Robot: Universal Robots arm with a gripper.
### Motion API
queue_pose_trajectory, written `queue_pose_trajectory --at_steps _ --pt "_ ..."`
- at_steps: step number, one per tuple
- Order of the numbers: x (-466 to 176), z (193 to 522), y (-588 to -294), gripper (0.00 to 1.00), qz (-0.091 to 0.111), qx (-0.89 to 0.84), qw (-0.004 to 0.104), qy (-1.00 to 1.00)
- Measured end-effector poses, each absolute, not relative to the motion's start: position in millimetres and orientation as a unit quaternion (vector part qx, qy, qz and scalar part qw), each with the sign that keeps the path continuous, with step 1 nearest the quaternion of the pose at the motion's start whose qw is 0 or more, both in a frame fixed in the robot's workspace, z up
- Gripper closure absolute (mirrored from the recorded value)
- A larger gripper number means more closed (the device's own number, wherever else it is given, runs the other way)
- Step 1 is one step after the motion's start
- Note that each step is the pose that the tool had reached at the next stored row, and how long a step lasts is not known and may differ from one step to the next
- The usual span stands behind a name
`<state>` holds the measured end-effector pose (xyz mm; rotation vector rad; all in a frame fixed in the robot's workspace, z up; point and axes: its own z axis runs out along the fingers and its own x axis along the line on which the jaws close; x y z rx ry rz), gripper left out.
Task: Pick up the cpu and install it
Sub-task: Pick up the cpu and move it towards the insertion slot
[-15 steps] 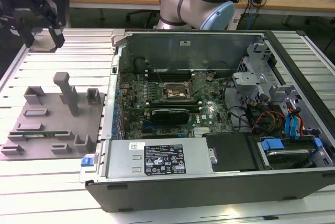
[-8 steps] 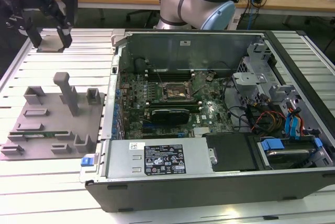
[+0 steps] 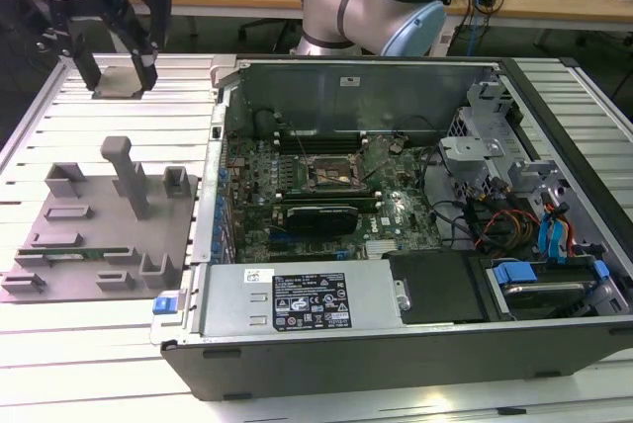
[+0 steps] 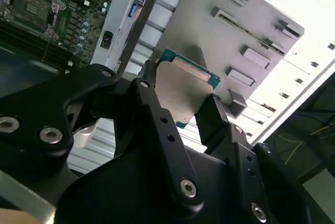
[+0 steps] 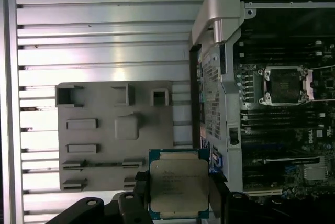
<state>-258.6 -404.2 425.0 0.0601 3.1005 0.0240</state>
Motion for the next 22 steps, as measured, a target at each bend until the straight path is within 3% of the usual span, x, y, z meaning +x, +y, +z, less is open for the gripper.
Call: queue_pose_trajectory --at_steps 22 --pt "-193 425 -404 0.45 0.008 0.019 0.020 1.000"
